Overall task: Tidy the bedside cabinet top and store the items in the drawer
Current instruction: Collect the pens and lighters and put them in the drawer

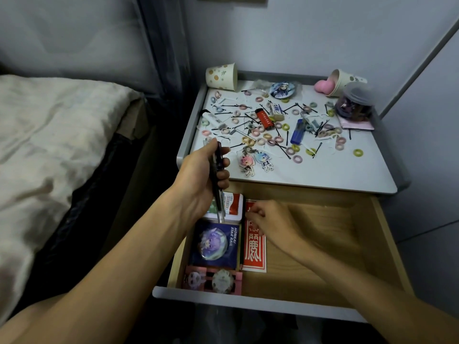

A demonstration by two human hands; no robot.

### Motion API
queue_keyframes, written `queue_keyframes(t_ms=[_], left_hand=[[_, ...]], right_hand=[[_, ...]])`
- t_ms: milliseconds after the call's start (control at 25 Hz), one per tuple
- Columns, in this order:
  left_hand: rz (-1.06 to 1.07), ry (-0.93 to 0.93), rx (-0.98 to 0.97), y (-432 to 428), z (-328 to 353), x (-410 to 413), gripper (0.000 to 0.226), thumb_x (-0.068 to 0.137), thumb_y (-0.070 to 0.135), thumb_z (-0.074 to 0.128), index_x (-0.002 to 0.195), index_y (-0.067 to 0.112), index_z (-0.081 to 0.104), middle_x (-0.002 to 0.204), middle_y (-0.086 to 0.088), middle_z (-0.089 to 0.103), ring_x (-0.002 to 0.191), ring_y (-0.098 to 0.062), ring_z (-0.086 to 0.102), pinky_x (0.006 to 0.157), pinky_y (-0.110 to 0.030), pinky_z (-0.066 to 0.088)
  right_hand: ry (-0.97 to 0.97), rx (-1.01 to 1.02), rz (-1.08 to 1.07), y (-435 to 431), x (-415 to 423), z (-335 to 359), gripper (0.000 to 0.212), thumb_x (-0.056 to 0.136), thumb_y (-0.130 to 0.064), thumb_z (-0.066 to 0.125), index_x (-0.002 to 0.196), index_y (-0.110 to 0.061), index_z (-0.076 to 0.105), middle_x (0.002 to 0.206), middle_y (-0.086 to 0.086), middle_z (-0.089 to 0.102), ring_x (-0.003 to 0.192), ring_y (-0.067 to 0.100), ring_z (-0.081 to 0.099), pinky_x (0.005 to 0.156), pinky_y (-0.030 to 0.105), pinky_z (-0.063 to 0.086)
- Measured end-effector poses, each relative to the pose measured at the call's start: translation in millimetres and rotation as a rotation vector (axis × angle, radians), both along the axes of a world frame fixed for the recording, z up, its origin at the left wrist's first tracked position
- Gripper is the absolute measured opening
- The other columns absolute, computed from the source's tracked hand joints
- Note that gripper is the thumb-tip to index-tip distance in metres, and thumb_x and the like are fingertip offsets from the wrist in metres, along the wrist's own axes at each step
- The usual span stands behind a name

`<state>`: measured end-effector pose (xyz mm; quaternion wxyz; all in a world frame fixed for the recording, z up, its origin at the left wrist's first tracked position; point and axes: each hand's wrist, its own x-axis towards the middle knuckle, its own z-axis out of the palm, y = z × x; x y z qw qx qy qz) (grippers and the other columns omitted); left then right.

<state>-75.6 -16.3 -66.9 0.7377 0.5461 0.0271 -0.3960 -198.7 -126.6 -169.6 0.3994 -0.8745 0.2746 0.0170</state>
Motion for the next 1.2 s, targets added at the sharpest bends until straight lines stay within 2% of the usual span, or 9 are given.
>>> queue_keyframes(t_ms=[160,320,440,520,680,800,920,1040,1200], left_hand=[[-0.065,0.081,-0.156,-6.0,-0.7,-13.6,0.036,0.104,0.037,0.035,0.11,0.007,0.055,0.07,-0.001,0.046,0.054,-0.01,0.036,0.054,-0.022,0.032],[-0.059,0.17,-0.238,-15.1,-12.5,-32.0,0.037,0.103,0.041,0.037,0.101,0.009,0.056,0.072,-0.002,0.045,0.061,-0.012,0.038,0.064,-0.024,0.033],[-0.022,0.186,-0.23,-17.6,-14.3,-39.8,0.034,0.101,0.041,0.041,0.097,0.01,0.055,0.071,-0.002,0.047,0.063,-0.012,0.044,0.067,-0.024,0.04],[-0.017,0.116,-0.173,-16.8,-7.8,-43.6,0.034,0.102,0.041,0.041,0.091,0.012,0.056,0.066,-0.001,0.051,0.055,-0.01,0.052,0.056,-0.021,0.047],[-0.029,-0.21,0.035,-11.6,2.7,-46.9,0.02,0.098,0.031,0.054,0.093,0.013,0.058,0.052,0.011,0.06,0.048,-0.005,0.059,0.045,-0.017,0.044],[-0.047,-0.421,0.151,-6.3,0.4,-41.7,0.013,0.095,0.025,0.061,0.087,0.015,0.058,0.051,0.015,0.053,0.043,-0.001,0.047,0.044,-0.016,0.037],[-0.11,-0.417,0.175,-5.0,-4.4,-42.0,0.019,0.094,0.027,0.063,0.08,0.016,0.056,0.053,0.012,0.042,0.045,-0.005,0.035,0.046,-0.02,0.032],[-0.169,-0.407,0.217,-6.5,-7.0,-45.0,0.02,0.095,0.025,0.061,0.078,0.018,0.053,0.046,0.014,0.042,0.039,-0.001,0.036,0.043,-0.017,0.031],[0.022,-0.272,0.201,-1.6,1.2,-22.2,0.015,0.098,0.023,0.054,0.099,0.009,0.058,0.069,0.003,0.041,0.049,-0.007,0.033,0.046,-0.02,0.026]], right_hand=[[-0.301,0.188,-0.013,3.6,-28.2,69.3,0.013,0.092,-0.029,0.062,0.086,-0.019,0.069,0.072,-0.002,0.069,0.058,0.005,0.061,0.052,0.015,0.044],[-0.392,0.179,-0.035,13.1,-31.7,78.0,0.009,0.085,-0.029,0.071,0.087,-0.02,0.068,0.078,-0.004,0.07,0.072,0.01,0.067,0.065,0.034,0.057],[-0.361,0.148,-0.062,15.5,-26.4,73.2,0.008,0.085,-0.028,0.072,0.087,-0.022,0.068,0.076,-0.005,0.069,0.07,0.007,0.067,0.066,0.035,0.058],[-0.33,0.184,-0.05,13.5,-25.9,74.0,0.005,0.086,-0.025,0.07,0.086,-0.02,0.068,0.074,-0.004,0.07,0.064,0.004,0.065,0.063,0.03,0.056],[-0.314,0.318,-0.038,8.8,-29.8,78.1,0.008,0.09,-0.019,0.066,0.088,-0.011,0.068,0.073,0.004,0.07,0.054,0.01,0.059,0.051,0.02,0.046],[-0.28,0.354,-0.015,5.4,-34.1,78.2,0.011,0.091,-0.02,0.065,0.093,-0.01,0.066,0.079,0.004,0.071,0.058,0.009,0.061,0.052,0.017,0.046],[-0.253,0.342,0.023,5.2,-37.5,76.5,0.011,0.091,-0.022,0.064,0.094,-0.011,0.065,0.081,0.002,0.072,0.061,0.007,0.064,0.053,0.016,0.047],[-0.235,0.291,0.015,5.1,-36.1,67.9,0.013,0.091,-0.022,0.063,0.091,-0.008,0.064,0.075,0.006,0.071,0.056,0.01,0.062,0.05,0.016,0.045],[0.005,0.339,0.018,4.0,-37.0,33.3,0.012,0.095,-0.016,0.059,0.091,-0.005,0.062,0.081,0.02,0.07,0.053,0.012,0.06,0.049,0.016,0.048]])
